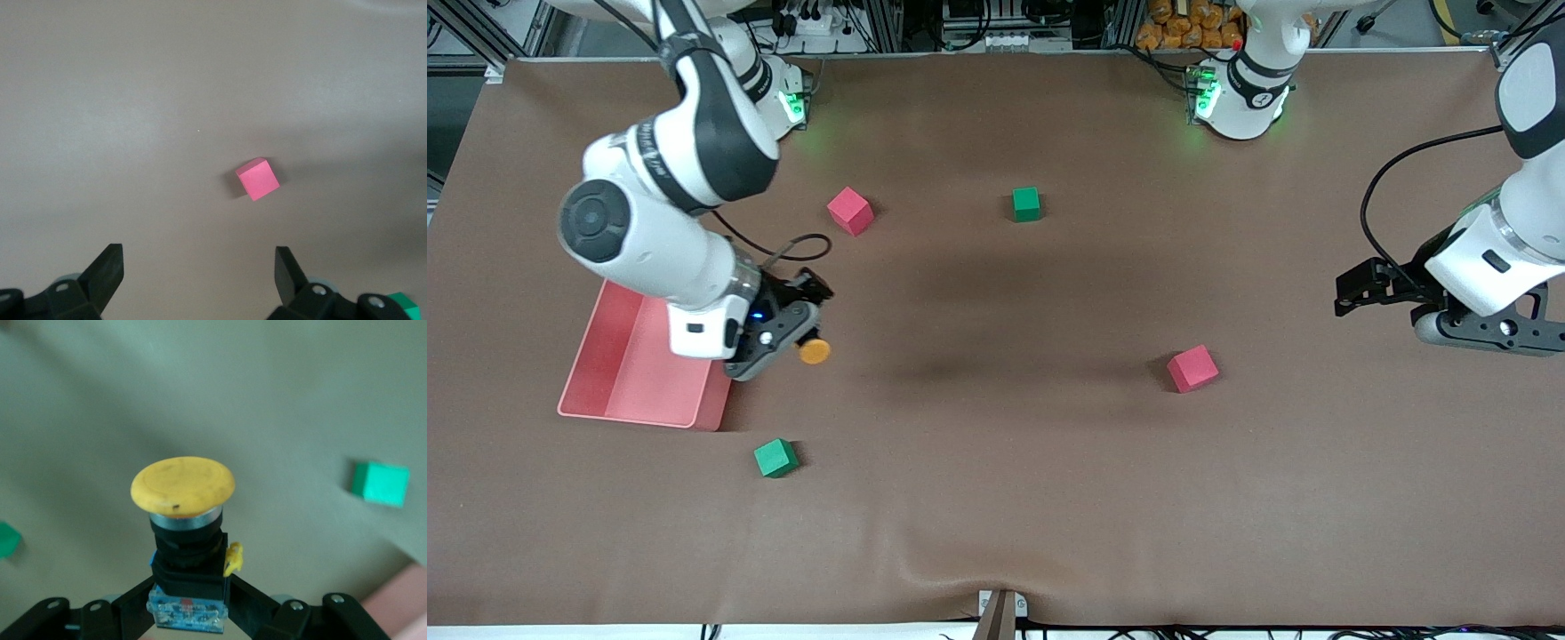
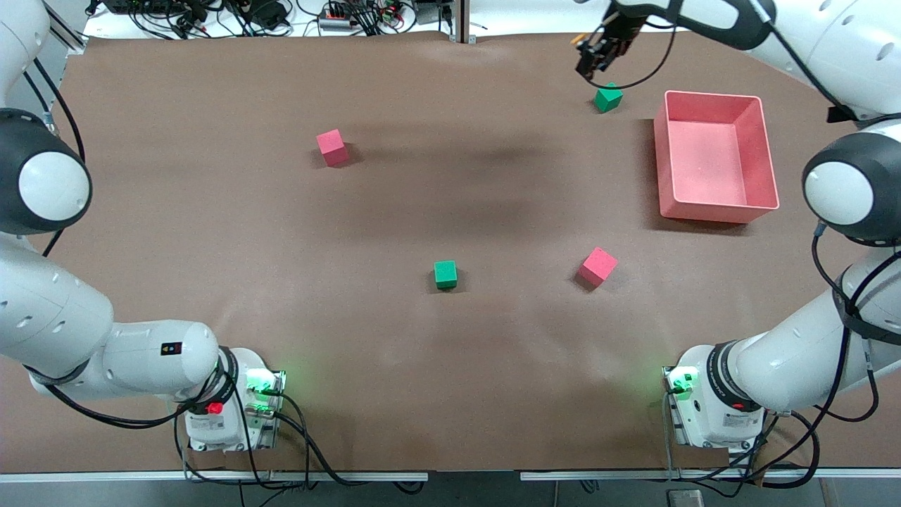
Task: Place and upright button with both arms
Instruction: 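Lift the button out of the tray and carry it to mid-table, then set the button down with the right gripper while the left gripper approaches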
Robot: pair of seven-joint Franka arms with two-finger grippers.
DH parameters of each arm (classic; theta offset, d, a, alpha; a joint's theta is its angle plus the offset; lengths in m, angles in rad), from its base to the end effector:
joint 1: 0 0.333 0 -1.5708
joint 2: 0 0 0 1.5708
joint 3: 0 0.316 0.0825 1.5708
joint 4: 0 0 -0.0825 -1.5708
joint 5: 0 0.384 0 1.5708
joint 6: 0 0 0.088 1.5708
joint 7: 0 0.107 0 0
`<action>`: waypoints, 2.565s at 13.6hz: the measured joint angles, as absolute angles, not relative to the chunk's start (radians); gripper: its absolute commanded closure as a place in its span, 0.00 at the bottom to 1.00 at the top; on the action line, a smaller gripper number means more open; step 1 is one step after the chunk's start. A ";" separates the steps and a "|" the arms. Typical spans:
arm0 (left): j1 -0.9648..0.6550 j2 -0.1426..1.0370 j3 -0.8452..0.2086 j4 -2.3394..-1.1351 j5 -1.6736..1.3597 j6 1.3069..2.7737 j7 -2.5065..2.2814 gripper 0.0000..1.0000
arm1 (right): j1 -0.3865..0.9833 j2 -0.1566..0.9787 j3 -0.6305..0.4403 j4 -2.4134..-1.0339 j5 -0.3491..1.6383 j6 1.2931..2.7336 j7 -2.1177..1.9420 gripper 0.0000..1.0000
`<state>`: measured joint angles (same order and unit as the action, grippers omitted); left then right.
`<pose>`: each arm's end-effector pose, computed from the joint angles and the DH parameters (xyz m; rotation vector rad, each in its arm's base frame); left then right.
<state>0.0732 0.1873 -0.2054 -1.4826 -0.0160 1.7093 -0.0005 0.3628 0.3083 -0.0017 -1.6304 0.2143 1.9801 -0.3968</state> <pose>0.6172 -0.0723 0.5711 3.0784 -0.1935 0.0612 0.6083 0.2442 0.4460 -2.7770 -0.9769 -0.0661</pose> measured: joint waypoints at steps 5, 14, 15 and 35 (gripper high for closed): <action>0.076 0.187 -0.205 -1.483 -0.016 1.709 -0.001 0.00 | 0.519 0.432 0.001 -1.615 0.218 2.188 -0.353 1.00; 0.079 0.191 -0.203 -1.483 -0.016 1.710 -0.001 0.00 | 0.779 0.698 -0.004 -1.445 0.192 2.327 0.186 1.00; 0.078 0.192 -0.203 -1.483 -0.016 1.711 -0.001 0.00 | 0.791 0.719 -0.004 -1.435 0.191 2.351 0.266 1.00; -0.152 0.360 -0.211 -1.425 -0.016 1.749 -0.378 0.00 | 0.965 0.918 -0.007 -1.393 0.139 2.540 0.643 0.00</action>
